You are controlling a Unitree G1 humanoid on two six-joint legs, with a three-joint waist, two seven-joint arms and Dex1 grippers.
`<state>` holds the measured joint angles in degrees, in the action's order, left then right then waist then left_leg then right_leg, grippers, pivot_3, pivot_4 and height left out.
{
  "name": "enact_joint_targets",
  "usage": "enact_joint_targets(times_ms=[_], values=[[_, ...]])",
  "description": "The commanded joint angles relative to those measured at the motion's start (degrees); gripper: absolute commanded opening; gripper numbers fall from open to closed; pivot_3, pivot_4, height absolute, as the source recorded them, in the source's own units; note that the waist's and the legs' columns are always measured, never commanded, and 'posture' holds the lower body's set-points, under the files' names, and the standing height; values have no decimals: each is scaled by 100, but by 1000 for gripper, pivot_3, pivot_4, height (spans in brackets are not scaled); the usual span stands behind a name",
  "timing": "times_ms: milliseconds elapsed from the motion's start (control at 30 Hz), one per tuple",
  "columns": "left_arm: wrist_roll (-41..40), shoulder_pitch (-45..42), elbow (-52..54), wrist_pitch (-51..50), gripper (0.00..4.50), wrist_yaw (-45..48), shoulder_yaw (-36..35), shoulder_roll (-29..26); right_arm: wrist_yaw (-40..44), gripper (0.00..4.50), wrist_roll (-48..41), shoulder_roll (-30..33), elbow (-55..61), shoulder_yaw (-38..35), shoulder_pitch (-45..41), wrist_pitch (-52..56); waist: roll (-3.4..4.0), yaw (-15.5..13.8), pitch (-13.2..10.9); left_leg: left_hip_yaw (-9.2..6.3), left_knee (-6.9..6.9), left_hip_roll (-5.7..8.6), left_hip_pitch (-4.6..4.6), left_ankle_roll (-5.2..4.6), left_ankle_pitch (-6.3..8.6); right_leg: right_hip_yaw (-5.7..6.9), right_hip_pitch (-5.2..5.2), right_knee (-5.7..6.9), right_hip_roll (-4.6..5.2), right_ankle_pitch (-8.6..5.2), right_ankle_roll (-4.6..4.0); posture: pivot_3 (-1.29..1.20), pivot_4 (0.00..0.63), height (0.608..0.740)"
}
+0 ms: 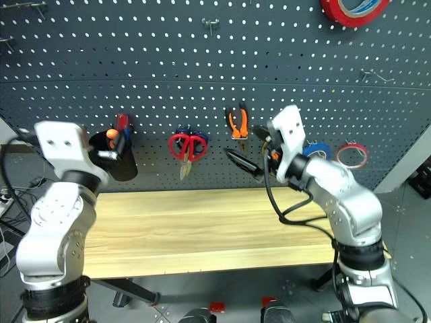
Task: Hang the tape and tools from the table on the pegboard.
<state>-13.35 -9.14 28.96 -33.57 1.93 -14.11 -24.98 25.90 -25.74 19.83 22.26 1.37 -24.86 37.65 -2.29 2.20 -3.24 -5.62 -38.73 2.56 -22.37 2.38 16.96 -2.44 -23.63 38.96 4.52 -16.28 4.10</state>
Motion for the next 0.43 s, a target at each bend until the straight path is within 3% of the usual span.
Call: enact_joint_targets(times_ms=[33, 167, 433], values=[[245, 491, -116, 604, 3764, 335, 314, 62, -215, 4500, 956, -45, -558, 124, 634, -1587, 7, -56, 25, 6, 1, 4, 24, 0, 1, -3, 20, -6, -10, 0, 0, 59, 3, 740], [514, 1223, -800, 1263, 3764, 253, 320, 379, -839, 4500, 1360, -469, -1700, -274, 1323, -2560, 48, -86, 102, 27, 4, 3, 70, -8, 13, -14, 57, -11, -27, -1, -1, 48, 0, 740], [719, 1793, -1702, 2096, 3764, -9, 72, 938, -1426, 4500, 2036, -411, -3440, -603, 1603, -3806, 68, -140, 153, 43, 7, 0, 110, -13, 25, -26, 99, -24, -29, -2, -2, 60, 0, 740]])
